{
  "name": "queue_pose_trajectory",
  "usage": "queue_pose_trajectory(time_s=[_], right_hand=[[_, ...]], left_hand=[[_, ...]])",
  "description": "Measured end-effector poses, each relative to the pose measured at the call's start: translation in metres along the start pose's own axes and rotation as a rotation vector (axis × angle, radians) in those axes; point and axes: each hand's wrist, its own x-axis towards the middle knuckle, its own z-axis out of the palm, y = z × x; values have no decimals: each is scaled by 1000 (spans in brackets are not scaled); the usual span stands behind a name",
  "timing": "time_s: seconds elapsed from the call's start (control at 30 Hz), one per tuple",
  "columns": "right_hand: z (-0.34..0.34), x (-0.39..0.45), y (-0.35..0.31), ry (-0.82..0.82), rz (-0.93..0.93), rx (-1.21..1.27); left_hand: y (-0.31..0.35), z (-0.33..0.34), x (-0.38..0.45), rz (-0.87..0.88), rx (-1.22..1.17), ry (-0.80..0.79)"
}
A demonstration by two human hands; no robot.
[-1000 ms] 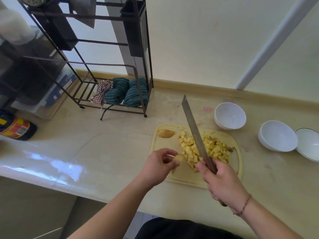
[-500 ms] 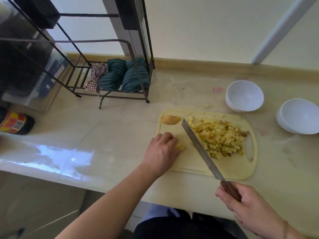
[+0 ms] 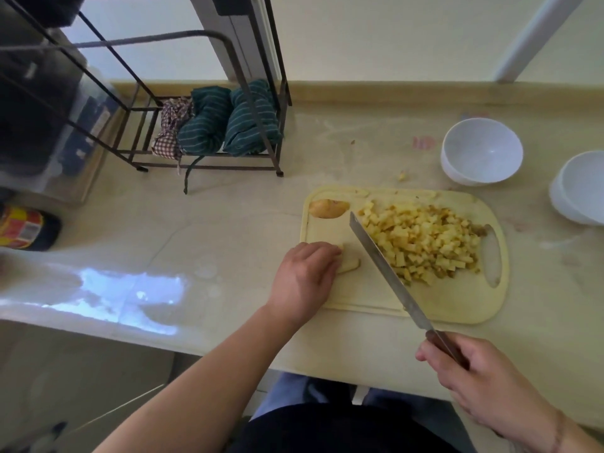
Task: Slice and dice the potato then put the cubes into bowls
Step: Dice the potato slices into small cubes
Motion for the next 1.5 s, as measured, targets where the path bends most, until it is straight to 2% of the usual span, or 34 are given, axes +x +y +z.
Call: queue_pose_trajectory(time_s=[0.13,0.3,0.47,0.73,0.93,1.27,1.5], right_hand=[[3,-1,2,30,6,29],[7,-3,-1,61,-14,38],[12,-4,-2,70,-29,74],[20,-8,2,67,-39,89],[20,-11,4,74,-28,109],[23,-12,9,46,-12,130],[25,-5,4,18,-21,113]], left_hand=[[6,-1,8,-198,-66,15],[13,2,18,-211,-57,-137],[16,-3,33,-329,-40,-198],[-1,-2,11,16,18,-70],[-6,1,-3,44,50,-121],[-5,2,-1,152,176,-48],[-6,1,2,85,29,-55]])
